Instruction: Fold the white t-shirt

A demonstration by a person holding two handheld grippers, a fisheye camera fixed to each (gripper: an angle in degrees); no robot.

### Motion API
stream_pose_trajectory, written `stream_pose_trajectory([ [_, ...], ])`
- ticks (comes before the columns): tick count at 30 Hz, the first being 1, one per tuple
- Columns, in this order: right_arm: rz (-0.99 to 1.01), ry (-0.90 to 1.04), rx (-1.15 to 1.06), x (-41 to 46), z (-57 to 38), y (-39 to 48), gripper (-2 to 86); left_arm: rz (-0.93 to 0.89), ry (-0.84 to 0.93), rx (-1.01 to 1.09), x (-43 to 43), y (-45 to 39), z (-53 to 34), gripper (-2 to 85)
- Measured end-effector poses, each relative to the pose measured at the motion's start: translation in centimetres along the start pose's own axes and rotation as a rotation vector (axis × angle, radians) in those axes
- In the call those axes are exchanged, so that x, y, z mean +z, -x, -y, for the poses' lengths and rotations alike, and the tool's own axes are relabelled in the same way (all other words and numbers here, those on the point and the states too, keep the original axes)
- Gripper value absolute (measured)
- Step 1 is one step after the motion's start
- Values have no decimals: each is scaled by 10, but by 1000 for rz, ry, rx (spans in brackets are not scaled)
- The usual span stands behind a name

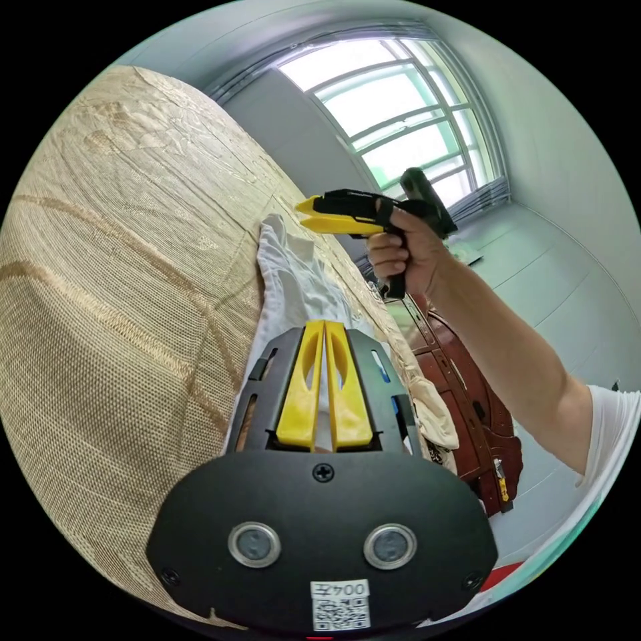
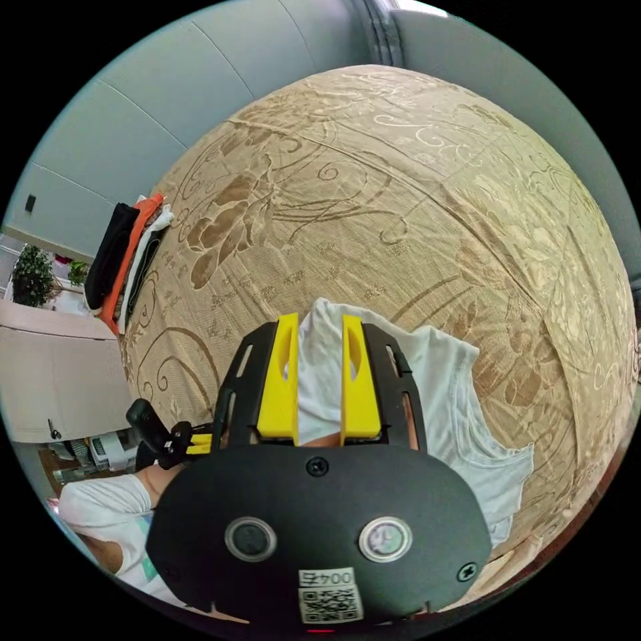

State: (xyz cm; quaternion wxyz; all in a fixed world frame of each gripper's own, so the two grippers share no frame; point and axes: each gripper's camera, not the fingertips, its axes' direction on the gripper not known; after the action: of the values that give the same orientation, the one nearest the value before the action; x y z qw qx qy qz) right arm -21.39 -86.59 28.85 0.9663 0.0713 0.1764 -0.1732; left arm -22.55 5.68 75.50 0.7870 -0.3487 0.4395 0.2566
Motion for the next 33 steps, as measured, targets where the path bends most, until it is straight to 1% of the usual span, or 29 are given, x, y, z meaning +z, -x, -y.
stream_pose_trajectory([
  [2, -54, 133, -34, 23, 24, 12, 109, 2, 6, -16, 0, 5, 5, 2],
  [3, -67, 159, -38, 28, 27, 14, 107, -1, 11, -34, 0, 10, 8, 2],
  [6, -86, 273, -42, 51, 34, 20, 52, -8, 11, -69, -2, 19, 14, 2],
  [7, -88, 304, -50, 58, 34, 21, 21, -6, 10, -72, -3, 20, 16, 1],
  [9, -138, 273, -29, 61, 33, 20, 9, 17, 12, -82, -5, 22, 21, 1],
  [11, -114, 212, 16, 64, 29, 14, 6, 40, 7, -95, -7, 23, 24, 1],
  [13, -93, 191, 39, 71, 21, 9, 9, 57, 2, -106, -10, 25, 28, 1],
  [18, -12, 169, 33, 54, -15, -10, 49, 79, 11, -113, -14, 26, 44, 1],
  [21, 53, 77, 66, 24, -54, -31, 75, 84, 10, -112, -17, 25, 53, 1],
  [23, 98, -101, 98, -1, -103, -43, 67, 90, 10, -113, -19, 24, 59, 1],
  [26, 118, -255, 98, -18, -166, -50, 47, 92, 9, -115, -23, 23, 69, 2],
  [30, 165, -337, 14, -20, -256, -33, 2, 93, 0, -118, -30, 19, 85, 2],
  [31, 166, -333, -41, -12, -285, -19, -1, 95, 0, -117, -30, 18, 88, 2],
  [33, 80, -235, -85, 13, -316, 3, -4, 101, -2, -109, -32, 13, 98, 2],
])
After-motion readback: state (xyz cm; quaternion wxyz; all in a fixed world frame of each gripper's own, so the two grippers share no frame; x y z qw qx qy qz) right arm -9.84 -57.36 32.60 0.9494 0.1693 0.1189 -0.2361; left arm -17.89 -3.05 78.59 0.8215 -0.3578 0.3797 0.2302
